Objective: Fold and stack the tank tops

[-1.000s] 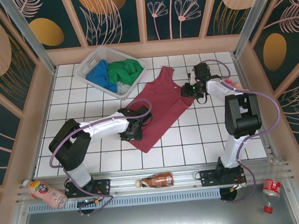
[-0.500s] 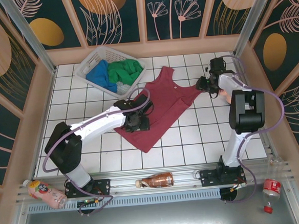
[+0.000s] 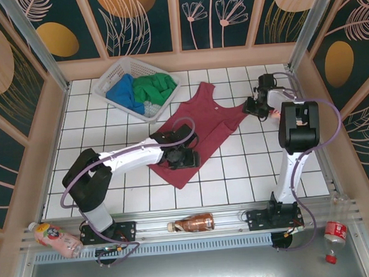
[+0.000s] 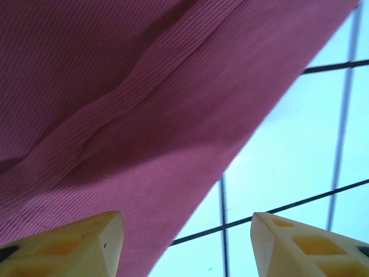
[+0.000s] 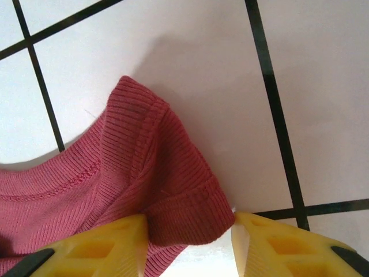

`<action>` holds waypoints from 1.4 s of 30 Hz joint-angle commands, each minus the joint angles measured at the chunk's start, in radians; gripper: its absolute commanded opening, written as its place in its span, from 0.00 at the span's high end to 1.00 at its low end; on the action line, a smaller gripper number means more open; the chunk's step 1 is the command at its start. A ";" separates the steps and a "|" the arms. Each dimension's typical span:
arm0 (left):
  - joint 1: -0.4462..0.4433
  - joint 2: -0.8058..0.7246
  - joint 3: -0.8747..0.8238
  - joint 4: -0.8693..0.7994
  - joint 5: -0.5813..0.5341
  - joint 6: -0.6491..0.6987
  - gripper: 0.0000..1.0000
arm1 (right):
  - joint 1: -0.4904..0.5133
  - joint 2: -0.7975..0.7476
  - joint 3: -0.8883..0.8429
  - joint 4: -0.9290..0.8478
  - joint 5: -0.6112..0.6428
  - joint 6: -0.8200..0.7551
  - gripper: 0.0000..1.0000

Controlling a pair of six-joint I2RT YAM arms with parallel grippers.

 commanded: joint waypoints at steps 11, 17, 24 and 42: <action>0.002 0.022 -0.091 0.048 0.020 0.010 0.39 | -0.014 0.012 0.071 0.010 -0.140 0.017 0.90; 0.002 0.024 -0.108 0.007 -0.004 0.027 0.39 | 0.000 -0.006 0.118 -0.042 -0.176 0.056 0.91; 0.002 0.010 -0.148 -0.049 -0.033 0.048 0.39 | 0.018 0.044 0.192 -0.076 -0.191 0.073 0.90; 0.002 -0.018 -0.218 -0.043 -0.022 0.042 0.39 | 0.049 0.149 0.280 -0.062 -0.089 0.099 0.76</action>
